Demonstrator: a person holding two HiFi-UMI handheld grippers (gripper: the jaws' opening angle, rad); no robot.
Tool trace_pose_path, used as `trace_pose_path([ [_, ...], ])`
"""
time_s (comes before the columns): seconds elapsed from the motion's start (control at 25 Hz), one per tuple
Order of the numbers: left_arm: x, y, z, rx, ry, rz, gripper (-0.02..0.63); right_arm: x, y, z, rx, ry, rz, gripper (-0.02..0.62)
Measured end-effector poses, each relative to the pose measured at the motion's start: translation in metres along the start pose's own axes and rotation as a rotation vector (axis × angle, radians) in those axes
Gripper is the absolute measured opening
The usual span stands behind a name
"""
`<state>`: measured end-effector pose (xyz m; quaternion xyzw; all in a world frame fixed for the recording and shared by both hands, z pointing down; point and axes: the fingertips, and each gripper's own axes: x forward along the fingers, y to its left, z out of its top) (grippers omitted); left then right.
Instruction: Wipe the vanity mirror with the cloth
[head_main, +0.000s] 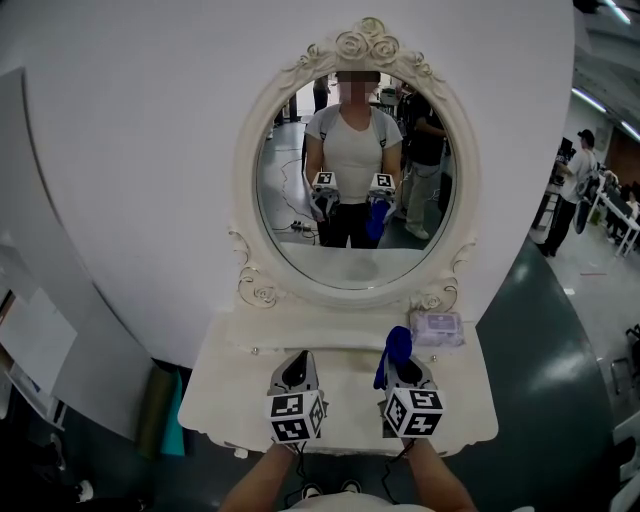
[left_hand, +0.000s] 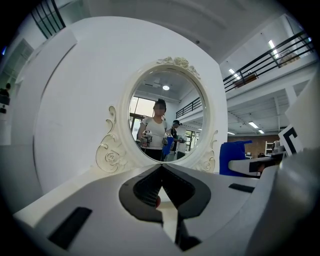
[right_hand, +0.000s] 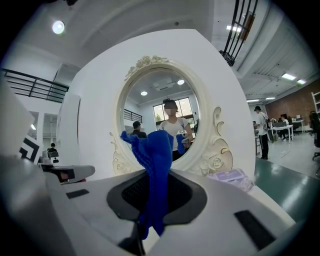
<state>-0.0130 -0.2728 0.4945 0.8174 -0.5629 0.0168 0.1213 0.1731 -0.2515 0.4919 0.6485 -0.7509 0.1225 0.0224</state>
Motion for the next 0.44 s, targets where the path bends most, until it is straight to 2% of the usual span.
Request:
trace_pose_path([
  [0.44, -0.002, -0.005, -0.012, -0.017, 0.024, -0.008, 0.005, -0.010, 0.004, -0.009, -0.005, 0.006, -0.004, 0.064],
])
